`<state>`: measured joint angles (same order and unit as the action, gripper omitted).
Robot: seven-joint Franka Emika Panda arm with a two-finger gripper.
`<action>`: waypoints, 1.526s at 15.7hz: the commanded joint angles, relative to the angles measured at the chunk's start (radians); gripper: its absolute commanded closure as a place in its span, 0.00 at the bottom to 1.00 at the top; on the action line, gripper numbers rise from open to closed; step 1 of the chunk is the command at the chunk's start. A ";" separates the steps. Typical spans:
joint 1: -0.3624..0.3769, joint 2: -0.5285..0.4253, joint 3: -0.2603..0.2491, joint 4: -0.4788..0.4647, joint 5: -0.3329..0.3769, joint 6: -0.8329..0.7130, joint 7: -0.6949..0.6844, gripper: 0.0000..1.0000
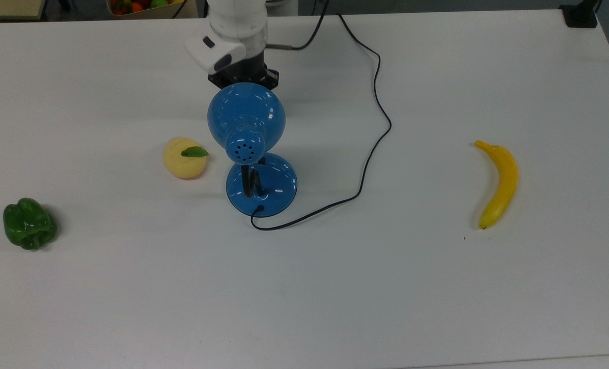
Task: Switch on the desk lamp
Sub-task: 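Move the gripper down beside the lamp toward the switch on the blue base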
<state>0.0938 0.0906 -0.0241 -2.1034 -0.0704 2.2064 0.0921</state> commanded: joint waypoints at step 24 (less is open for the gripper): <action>0.017 0.170 0.018 0.033 -0.066 0.418 0.037 1.00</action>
<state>0.1083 0.2429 -0.0095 -2.0838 -0.1145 2.6002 0.1049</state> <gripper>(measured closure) 0.991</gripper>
